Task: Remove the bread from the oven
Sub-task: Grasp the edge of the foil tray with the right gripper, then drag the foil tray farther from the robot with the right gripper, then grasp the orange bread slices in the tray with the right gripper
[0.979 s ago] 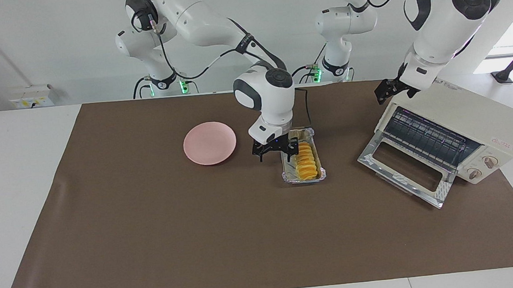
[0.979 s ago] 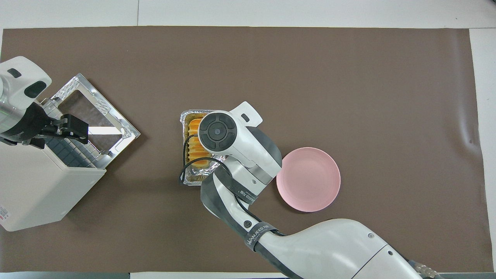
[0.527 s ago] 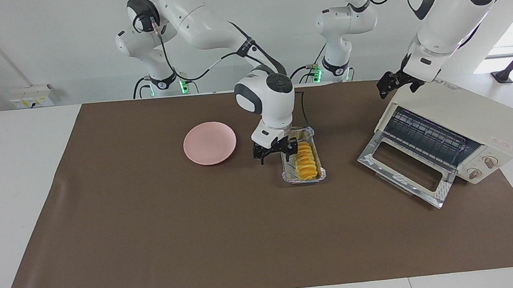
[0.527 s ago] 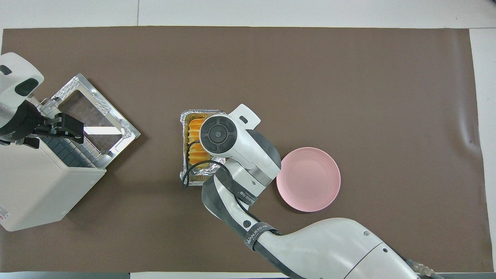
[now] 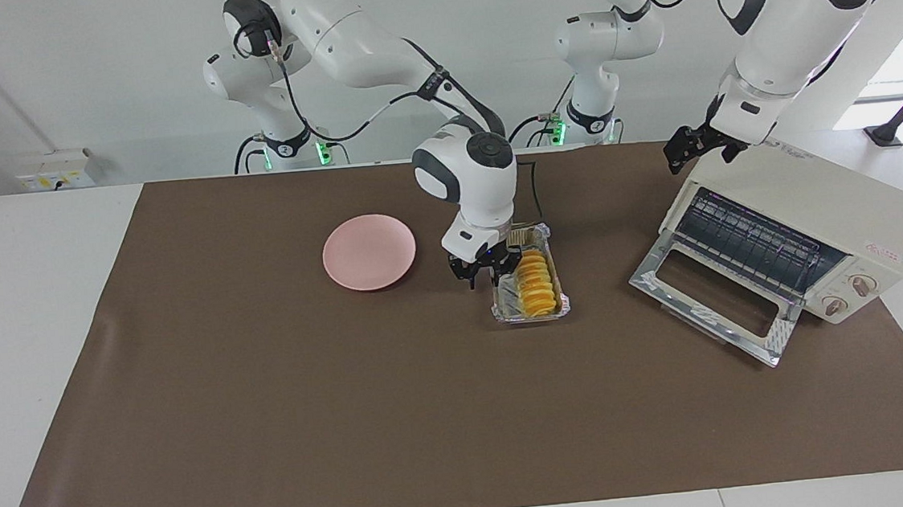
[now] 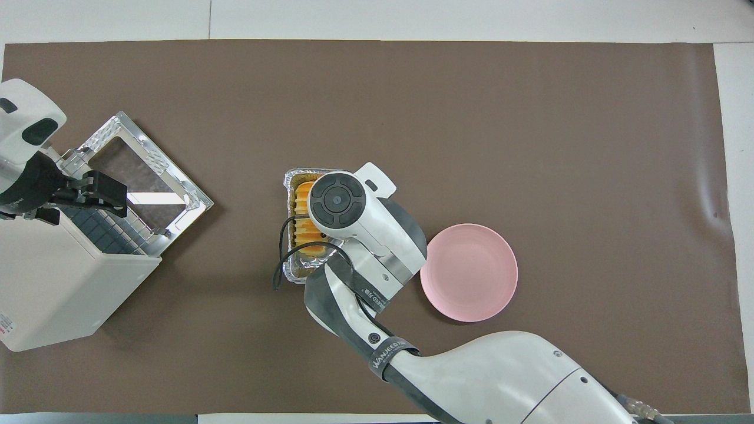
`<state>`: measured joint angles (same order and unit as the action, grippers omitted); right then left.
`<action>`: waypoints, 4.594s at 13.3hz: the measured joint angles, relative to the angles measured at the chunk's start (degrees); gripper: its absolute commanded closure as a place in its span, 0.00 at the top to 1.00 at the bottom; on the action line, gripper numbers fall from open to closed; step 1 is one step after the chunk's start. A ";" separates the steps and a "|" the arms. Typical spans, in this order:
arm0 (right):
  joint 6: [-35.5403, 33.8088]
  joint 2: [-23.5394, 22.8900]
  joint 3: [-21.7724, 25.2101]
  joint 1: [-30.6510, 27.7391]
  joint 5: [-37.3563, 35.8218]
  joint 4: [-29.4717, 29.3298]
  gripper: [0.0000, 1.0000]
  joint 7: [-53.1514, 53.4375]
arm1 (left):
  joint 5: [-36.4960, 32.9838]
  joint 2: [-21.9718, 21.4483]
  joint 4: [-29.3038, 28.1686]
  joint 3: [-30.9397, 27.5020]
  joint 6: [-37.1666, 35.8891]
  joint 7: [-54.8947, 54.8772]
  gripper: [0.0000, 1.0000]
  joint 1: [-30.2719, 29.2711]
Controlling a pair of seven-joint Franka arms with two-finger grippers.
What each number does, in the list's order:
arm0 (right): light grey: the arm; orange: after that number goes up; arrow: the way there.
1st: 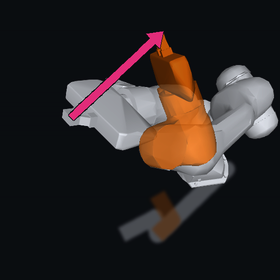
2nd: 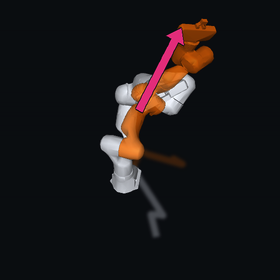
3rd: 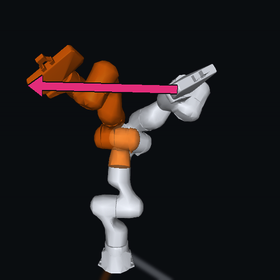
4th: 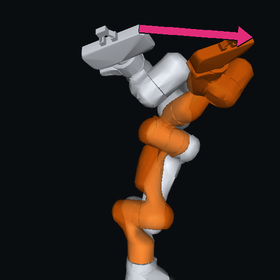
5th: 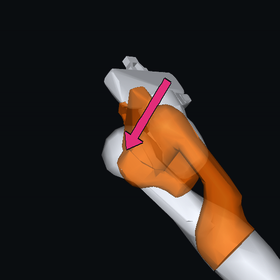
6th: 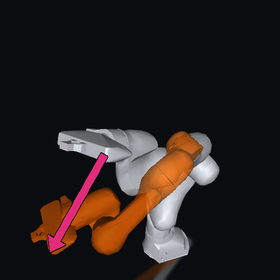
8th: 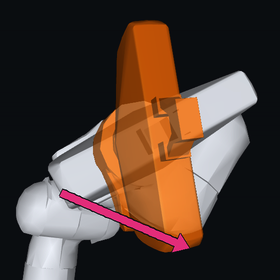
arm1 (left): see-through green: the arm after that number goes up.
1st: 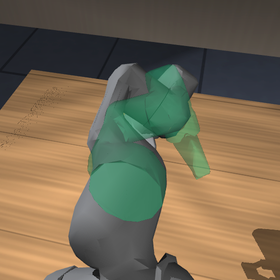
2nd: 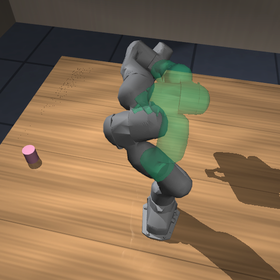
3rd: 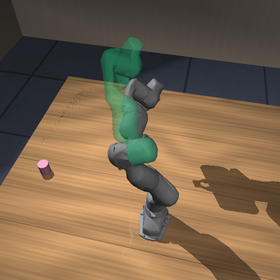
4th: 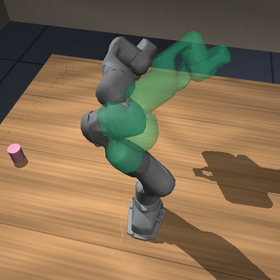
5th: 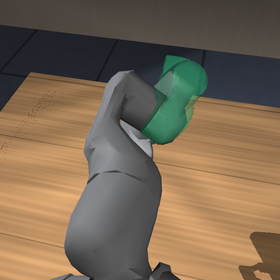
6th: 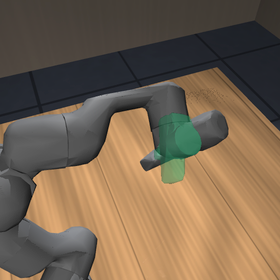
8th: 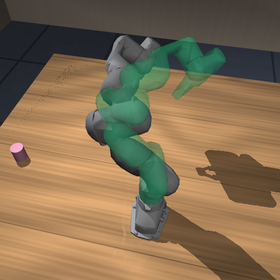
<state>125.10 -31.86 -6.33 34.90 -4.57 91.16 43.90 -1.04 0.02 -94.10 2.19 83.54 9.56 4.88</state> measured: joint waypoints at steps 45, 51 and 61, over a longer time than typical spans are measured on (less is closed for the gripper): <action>-9.89 -6.19 0.87 -22.49 -0.61 -14.67 1.00 -23.40 | 0.01 0.03 -0.03 0.06 0.03 -0.30 1.00 0.01; -7.46 -10.33 1.17 -21.00 -3.77 -16.52 0.22 -20.87 | 0.01 0.03 -0.03 0.06 0.03 -0.33 1.00 0.01; -7.42 -10.44 1.59 -21.19 -3.78 -17.50 0.00 -20.69 | 0.01 0.03 -0.03 0.11 0.03 -0.33 1.00 0.01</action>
<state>117.68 -42.30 -4.74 13.71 -8.35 73.67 23.21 -1.03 0.06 -94.13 2.30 83.57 9.23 4.89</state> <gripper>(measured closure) 0.890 0.000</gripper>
